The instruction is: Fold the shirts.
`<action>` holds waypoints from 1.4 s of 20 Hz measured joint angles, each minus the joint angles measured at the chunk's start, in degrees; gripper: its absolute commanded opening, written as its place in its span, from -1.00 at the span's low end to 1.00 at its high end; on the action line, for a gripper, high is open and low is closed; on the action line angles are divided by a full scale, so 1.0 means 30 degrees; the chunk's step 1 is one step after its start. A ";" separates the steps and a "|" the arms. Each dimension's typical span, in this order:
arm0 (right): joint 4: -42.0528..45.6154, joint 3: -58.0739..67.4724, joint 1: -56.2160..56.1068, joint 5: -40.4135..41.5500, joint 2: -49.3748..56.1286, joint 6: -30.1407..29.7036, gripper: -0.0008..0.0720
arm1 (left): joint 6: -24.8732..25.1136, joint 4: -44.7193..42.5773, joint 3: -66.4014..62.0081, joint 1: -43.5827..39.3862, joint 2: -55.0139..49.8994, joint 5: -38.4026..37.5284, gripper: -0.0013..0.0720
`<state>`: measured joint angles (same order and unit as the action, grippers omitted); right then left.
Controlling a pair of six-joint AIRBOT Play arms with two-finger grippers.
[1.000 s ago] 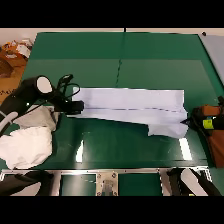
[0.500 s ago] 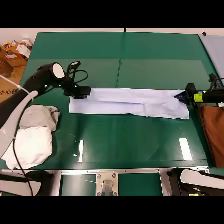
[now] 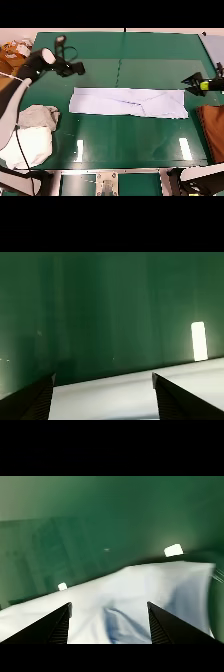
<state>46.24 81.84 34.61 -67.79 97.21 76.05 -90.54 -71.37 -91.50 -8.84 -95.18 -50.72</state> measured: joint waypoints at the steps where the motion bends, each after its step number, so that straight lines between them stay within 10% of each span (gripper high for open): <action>1: 0.0321 0.0175 0.0612 -0.0444 0.0131 -0.0255 0.65 | 0.0000 0.0000 -0.0379 0.0240 -0.0044 -0.0583 0.65; 2: 0.0539 0.0189 0.1129 -0.0852 0.0270 -0.0510 0.65 | -0.0007 0.0095 -0.0692 0.0401 -0.0051 -0.1137 -0.30; 3: 0.0729 0.0058 0.1596 -0.1158 0.0423 -0.0801 0.65 | -0.0015 0.0321 -0.0903 0.0503 -0.0051 -0.1486 -0.84; 4: 0.0852 -0.0138 0.1931 -0.1355 0.0605 -0.1122 0.67 | 0.0000 0.0590 -0.1056 0.0583 -0.0066 -0.1931 -0.90; 16: -0.0991 -0.1049 0.0801 -0.4743 0.3883 -0.6484 0.67 | 0.0729 0.2871 -0.1443 0.0787 -0.0066 -0.3264 -0.89; 28: -0.1370 -0.0146 0.0561 -0.6309 0.4116 -0.6754 0.67 | 0.1253 0.3031 -0.1450 0.0721 -0.0073 -0.4014 -0.89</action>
<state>42.13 81.41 36.29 -86.72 109.56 55.79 -86.78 -62.28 -95.85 -6.68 -95.39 -62.76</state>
